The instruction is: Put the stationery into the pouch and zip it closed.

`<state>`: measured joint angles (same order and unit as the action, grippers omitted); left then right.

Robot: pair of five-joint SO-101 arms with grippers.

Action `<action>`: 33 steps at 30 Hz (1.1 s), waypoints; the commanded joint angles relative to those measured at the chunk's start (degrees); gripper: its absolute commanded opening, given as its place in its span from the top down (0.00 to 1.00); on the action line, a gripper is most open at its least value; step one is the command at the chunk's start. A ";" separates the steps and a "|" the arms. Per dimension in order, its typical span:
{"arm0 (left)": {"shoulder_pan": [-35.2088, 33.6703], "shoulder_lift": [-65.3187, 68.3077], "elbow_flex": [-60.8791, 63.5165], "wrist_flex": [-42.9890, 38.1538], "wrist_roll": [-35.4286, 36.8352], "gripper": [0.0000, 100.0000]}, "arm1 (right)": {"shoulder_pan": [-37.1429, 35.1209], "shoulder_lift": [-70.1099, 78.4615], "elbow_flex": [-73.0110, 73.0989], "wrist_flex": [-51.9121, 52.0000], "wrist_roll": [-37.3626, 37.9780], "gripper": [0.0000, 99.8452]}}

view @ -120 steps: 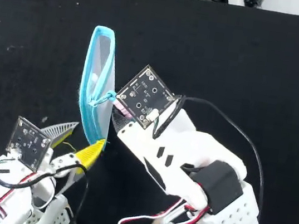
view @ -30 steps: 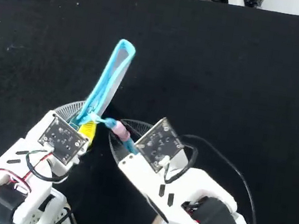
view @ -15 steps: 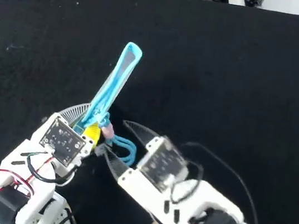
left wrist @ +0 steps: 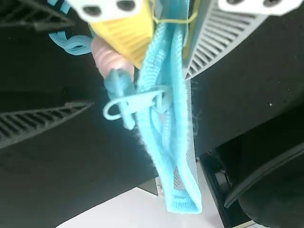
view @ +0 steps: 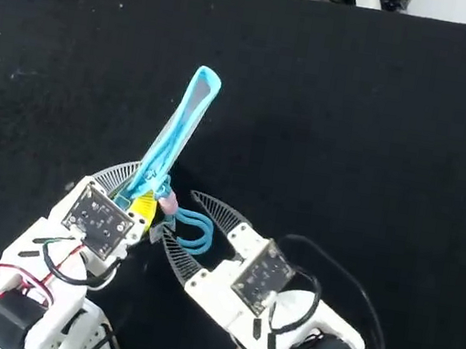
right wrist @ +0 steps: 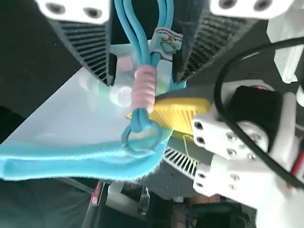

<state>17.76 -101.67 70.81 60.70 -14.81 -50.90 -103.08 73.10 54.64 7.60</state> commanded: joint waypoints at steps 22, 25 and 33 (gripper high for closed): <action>6.02 0.70 4.97 0.97 0.62 0.97 | 6.33 -8.40 -0.75 -3.25 -0.44 0.81; 6.02 0.70 4.97 0.97 0.62 0.97 | 6.42 -8.40 -1.01 -3.08 -0.44 0.81; 6.64 0.70 5.93 0.88 0.62 0.97 | 6.33 -8.40 -3.74 -3.08 -0.53 0.81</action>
<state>23.30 -101.67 72.75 60.70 -14.81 -45.80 -103.08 72.75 53.05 7.52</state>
